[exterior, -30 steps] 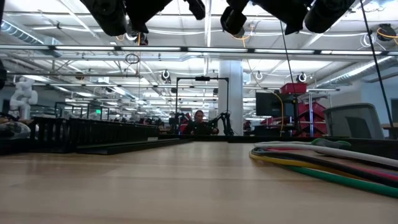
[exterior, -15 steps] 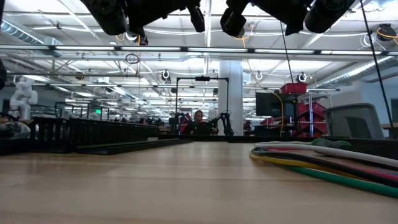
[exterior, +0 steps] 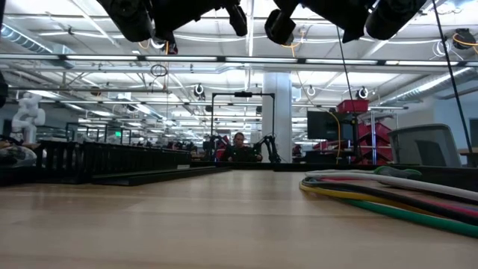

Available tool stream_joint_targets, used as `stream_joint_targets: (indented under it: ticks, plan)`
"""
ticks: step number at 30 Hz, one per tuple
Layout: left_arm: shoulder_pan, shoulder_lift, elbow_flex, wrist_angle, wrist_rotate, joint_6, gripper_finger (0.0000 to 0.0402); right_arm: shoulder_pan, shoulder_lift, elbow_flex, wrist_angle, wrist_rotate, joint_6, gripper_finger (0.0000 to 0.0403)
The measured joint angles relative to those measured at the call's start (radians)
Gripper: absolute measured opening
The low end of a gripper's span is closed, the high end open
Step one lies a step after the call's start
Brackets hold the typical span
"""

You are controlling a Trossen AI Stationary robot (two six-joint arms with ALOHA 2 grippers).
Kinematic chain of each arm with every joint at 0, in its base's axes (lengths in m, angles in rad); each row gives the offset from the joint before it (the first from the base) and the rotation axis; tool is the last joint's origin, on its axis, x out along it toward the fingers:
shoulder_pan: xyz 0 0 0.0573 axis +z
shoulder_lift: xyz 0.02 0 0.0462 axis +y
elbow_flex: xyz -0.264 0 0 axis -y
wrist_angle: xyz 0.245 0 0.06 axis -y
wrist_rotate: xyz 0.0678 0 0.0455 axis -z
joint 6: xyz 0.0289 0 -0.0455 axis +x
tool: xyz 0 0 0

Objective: Ziptie cables
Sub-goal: Wrap the cable wires with the black ziptie

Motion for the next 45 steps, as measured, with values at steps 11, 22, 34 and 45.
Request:
stream_joint_targets:
  ticks: [11,22,34,45]
  plan:
    - [0.000,0.000,0.001,0.050,0.061,-0.078,0.0000,-0.001,0.000,0.000,0.004,-0.017,-0.031,0.0004]
    - [0.005,0.000,0.001,0.019,-0.032,-0.149,0.0043,-0.001,0.000,0.000,0.027,-0.059,-0.075,0.0001]
    - [0.176,-0.061,-0.001,0.206,-0.054,-0.157,0.0148,0.001,-0.001,0.000,-0.006,-0.067,-0.103,0.0000]
    - [0.438,-0.377,-0.001,0.202,-0.060,-0.120,0.0151,0.001,-0.001,0.001,-0.033,-0.008,-0.170,0.0000]
